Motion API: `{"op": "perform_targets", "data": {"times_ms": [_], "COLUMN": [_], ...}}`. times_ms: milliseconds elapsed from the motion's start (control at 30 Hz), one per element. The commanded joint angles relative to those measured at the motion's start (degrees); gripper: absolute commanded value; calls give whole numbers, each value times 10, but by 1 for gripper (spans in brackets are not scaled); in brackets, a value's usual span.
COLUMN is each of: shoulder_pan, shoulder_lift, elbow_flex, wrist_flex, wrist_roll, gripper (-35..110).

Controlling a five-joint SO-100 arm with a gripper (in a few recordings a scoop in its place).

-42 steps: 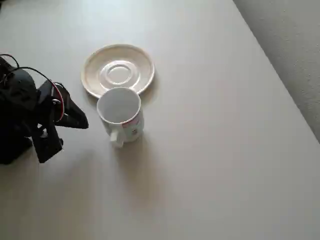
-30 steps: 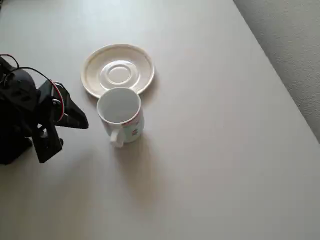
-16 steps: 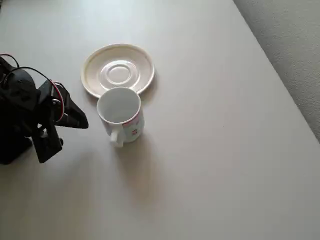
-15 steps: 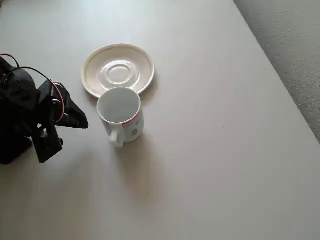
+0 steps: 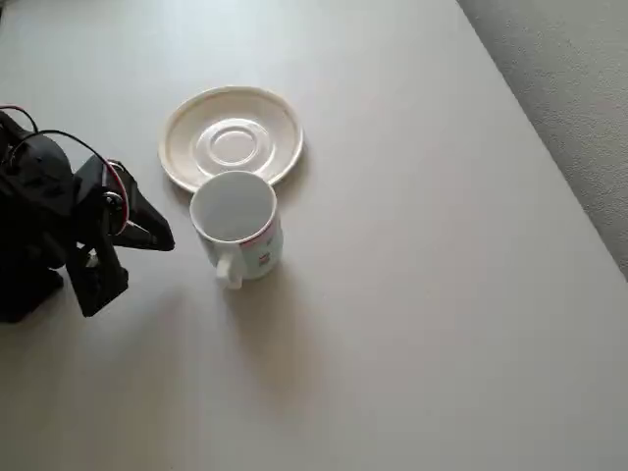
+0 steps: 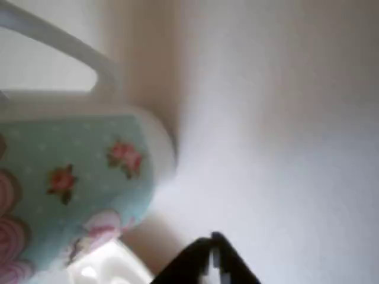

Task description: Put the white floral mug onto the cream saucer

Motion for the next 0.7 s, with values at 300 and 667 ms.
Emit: {"op": "perform_targets", "data": {"times_ms": [300,667], "shoulder_pan": [-11,-25], "shoulder_lift": [6,-311], "elbow_flex": [-121,-471], "wrist_flex": [56,137], "wrist_roll": [-32,-38], "gripper": [-1,17]}}
